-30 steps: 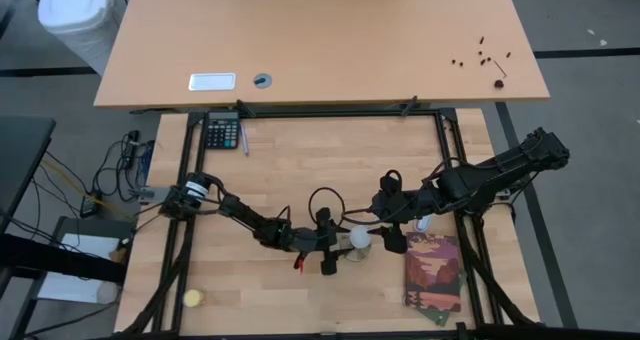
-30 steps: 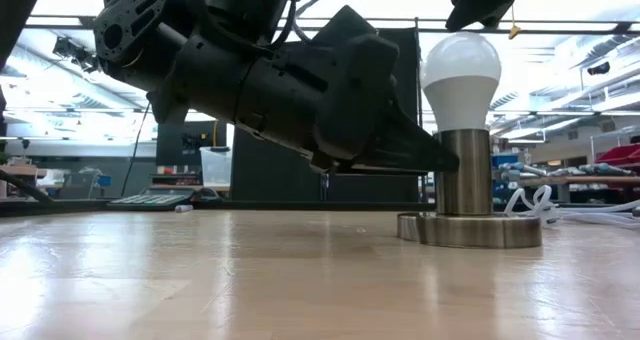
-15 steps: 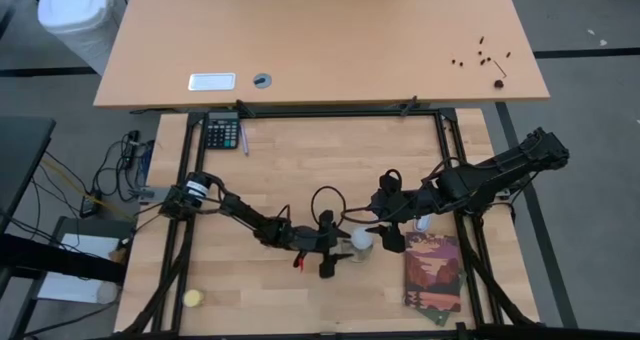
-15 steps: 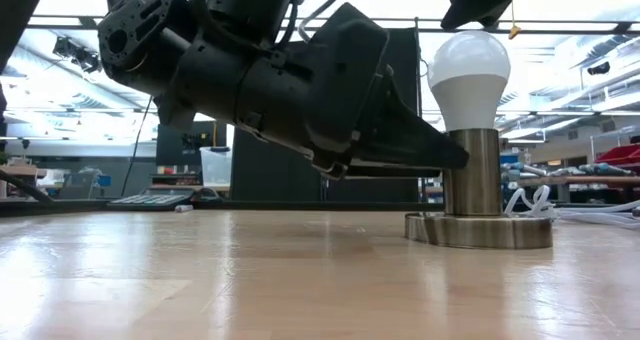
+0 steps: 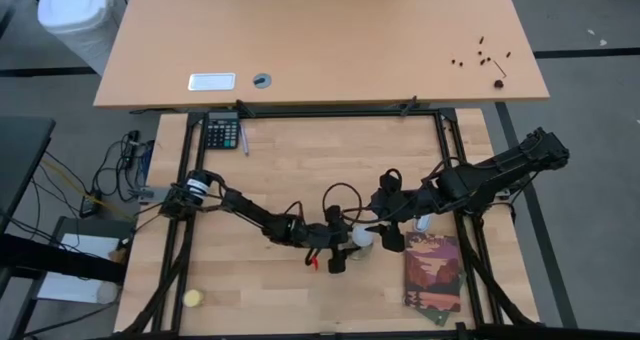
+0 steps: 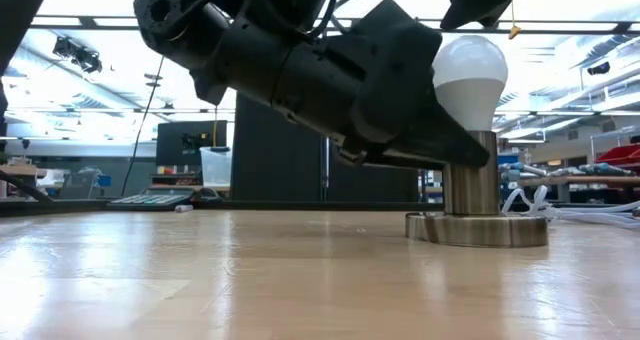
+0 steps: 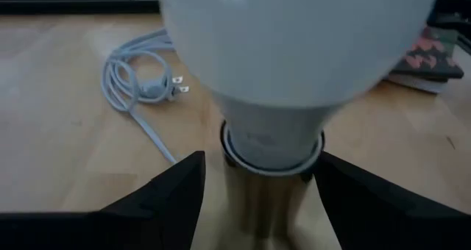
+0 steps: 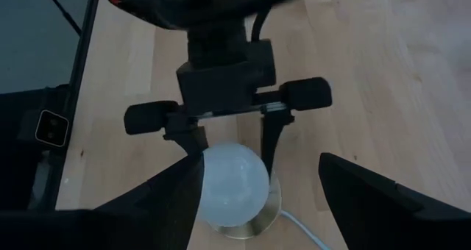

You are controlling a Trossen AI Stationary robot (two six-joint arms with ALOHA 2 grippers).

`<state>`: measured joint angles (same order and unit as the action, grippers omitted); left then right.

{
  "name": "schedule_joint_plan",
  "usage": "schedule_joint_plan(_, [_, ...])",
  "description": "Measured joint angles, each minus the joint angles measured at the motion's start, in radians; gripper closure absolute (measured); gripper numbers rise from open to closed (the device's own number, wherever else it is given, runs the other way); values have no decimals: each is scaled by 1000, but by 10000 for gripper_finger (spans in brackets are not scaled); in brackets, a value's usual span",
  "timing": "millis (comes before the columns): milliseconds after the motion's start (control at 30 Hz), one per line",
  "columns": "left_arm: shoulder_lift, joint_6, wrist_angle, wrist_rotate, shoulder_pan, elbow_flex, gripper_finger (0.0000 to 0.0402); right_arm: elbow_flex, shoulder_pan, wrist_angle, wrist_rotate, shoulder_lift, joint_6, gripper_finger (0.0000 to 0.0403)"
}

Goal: Screw lightbulb
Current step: Remove the lightbulb from the lamp socket

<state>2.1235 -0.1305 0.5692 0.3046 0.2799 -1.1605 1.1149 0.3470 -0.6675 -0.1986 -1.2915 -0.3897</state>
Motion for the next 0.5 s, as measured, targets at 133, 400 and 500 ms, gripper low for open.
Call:
schedule_joint_plan(133, [0,1,-14,-2,-10,1,145,0,0,-1,0,0,0,127])
schedule_joint_plan(400, [57,-4,80,-14,-30,1,163,0,4,-6,2,-32,-55,127])
schedule_joint_plan(500, [63,-4,91,-14,-31,-2,165,0,11,-12,8,-44,-60,127])
